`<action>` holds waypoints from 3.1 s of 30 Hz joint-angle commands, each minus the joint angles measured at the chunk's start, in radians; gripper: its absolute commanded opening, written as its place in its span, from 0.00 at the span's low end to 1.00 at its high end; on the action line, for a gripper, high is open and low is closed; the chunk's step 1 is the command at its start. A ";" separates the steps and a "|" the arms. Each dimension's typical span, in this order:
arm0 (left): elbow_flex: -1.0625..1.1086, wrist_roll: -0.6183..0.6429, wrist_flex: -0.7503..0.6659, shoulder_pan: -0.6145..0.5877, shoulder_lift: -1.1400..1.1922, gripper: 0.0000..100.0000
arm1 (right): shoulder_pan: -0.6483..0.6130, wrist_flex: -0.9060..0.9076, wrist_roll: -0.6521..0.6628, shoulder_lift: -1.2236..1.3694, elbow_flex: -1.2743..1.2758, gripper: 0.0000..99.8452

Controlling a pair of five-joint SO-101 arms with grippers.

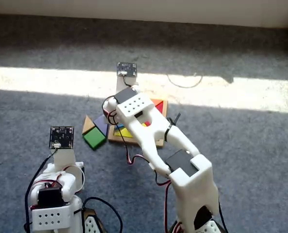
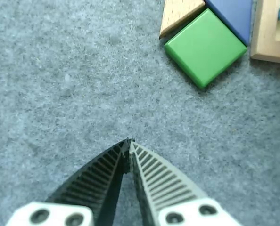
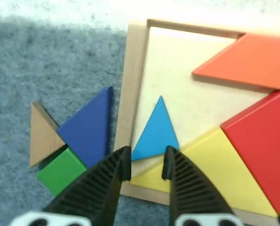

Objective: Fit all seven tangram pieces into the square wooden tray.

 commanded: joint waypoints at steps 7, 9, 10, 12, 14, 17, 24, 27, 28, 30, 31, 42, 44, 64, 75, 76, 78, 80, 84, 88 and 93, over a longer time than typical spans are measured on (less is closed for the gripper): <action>0.019 -0.006 0.005 0.001 -0.036 0.01 | 0.041 0.010 0.132 -0.047 -0.053 0.00; 0.019 -0.006 0.005 0.001 -0.036 0.01 | 0.065 0.008 0.133 -0.045 -0.053 0.00; 0.019 -0.006 0.005 0.001 -0.036 0.01 | 0.073 0.005 0.133 -0.045 -0.053 0.00; 0.019 -0.006 0.005 0.001 -0.036 0.01 | 0.079 -0.031 0.133 -0.042 -0.047 0.00; 0.019 -0.006 0.005 0.001 -0.036 0.01 | 0.077 -0.067 0.133 -0.030 -0.007 0.00; 0.019 -0.006 0.005 0.001 -0.036 0.01 | 0.073 -0.127 0.133 0.005 0.038 0.00; 0.019 -0.006 0.005 0.001 -0.036 0.01 | 0.018 -0.128 0.135 0.070 0.050 0.00; 0.019 -0.006 0.005 0.001 -0.036 0.01 | -0.031 -0.056 0.195 0.071 0.048 0.00; 0.019 -0.006 0.005 0.001 -0.036 0.01 | -0.047 -0.042 0.215 0.070 0.048 0.00; 0.019 -0.006 0.005 0.001 -0.036 0.01 | -0.070 -0.022 0.226 0.068 0.048 0.00; 0.019 -0.006 0.005 0.001 -0.036 0.01 | -0.076 -0.016 0.227 0.068 0.048 0.00; 0.019 -0.006 0.005 0.001 -0.036 0.01 | -0.079 0.102 0.230 -0.002 -0.012 0.00; 0.019 -0.006 0.005 0.001 -0.036 0.01 | -0.076 0.105 0.230 -0.071 -0.019 0.00; 0.019 -0.006 0.005 0.001 -0.036 0.01 | 0.076 -0.028 0.227 -0.995 0.768 0.00; 0.019 -0.006 0.005 0.001 -0.036 0.01 | 0.285 -0.107 0.232 -1.612 1.302 0.00; 0.019 -0.006 0.005 0.001 -0.036 0.01 | 0.309 -0.107 0.232 -1.661 1.339 0.00; 0.019 -0.006 0.005 0.001 -0.036 0.01 | 0.360 -0.105 0.232 -1.758 1.414 0.00; 0.019 -0.006 0.005 0.001 -0.036 0.01 | 0.410 -0.105 0.233 -1.856 1.486 0.00; 0.019 -0.006 0.005 0.001 -0.036 0.01 | 0.469 -0.105 0.270 -2.034 1.618 0.00; 0.019 -0.006 0.005 0.001 -0.036 0.01 | 0.495 -0.104 0.299 -2.187 1.753 0.00; 0.019 -0.006 0.005 0.001 -0.036 0.01 | 0.515 -0.104 0.298 -2.269 1.862 0.00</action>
